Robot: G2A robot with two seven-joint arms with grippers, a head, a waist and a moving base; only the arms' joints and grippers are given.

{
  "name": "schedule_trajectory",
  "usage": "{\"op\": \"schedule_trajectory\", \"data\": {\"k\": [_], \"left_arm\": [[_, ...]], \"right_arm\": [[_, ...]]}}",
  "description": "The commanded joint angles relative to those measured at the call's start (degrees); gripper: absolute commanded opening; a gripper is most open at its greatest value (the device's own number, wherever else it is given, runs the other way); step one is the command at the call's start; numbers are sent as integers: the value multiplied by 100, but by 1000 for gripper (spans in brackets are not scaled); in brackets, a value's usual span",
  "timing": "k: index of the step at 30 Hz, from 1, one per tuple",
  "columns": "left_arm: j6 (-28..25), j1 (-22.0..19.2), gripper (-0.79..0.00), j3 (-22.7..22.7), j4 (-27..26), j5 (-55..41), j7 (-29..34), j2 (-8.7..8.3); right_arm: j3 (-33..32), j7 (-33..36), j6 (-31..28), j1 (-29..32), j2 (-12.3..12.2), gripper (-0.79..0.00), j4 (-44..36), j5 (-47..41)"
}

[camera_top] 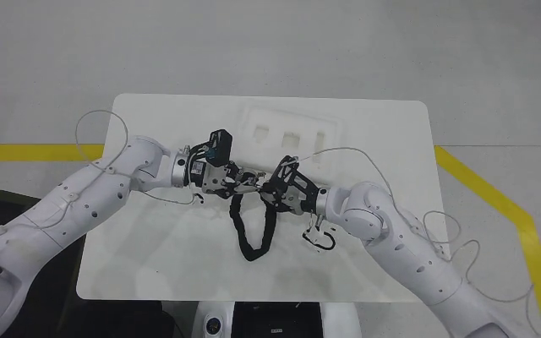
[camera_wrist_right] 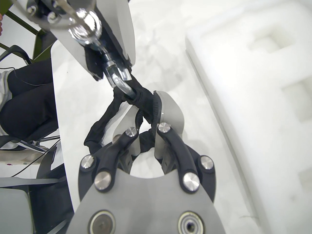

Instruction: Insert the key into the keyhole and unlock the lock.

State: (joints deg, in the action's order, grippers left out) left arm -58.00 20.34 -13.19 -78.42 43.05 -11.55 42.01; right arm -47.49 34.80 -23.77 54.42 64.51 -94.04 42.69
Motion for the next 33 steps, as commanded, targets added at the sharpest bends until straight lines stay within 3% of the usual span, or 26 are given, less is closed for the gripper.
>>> {"op": "schedule_trajectory", "data": {"k": [1, 9, 14, 15, 16, 17, 18, 19, 26, 33], "left_arm": [[0, 12, -785, -32, -4, 14, -14, -17], [0, 100, -785, -214, 50, 80, -82, -122], [0, 159, -785, -327, 134, 223, 188, -202], [0, 181, -785, -357, 157, 227, 257, -210], [6, 214, -785, -377, 176, 249, 350, -216], [40, 237, -785, -395, 173, 288, 472, -218], [85, 275, -785, -403, 171, 308, 600, -217], [115, 307, -785, -416, 161, 294, 705, -215], [440, 453, -785, -460, -1, 215, 1809, -186], [1004, 565, -785, -515, -205, 289, 2962, -159]], "right_arm": [[-43, 33, -15, 36, -10, -785, -29, 30], [-233, 271, -47, 172, -60, -785, -157, 130], [-346, 406, 8, 244, -83, -785, -207, 147], [-366, 448, 42, 248, -87, -696, -220, 170], [-383, 478, 69, 252, -89, -449, -237, 184], [-398, 509, 87, 253, -91, -394, -252, 204], [-409, 555, 101, 248, -93, -185, -267, 236], [-418, 590, 109, 244, -94, -80, -283, 247], [-467, 760, 169, 222, -92, -9, -306, 282], [-680, 675, 168, 304, -118, -3, -476, 205]]}}
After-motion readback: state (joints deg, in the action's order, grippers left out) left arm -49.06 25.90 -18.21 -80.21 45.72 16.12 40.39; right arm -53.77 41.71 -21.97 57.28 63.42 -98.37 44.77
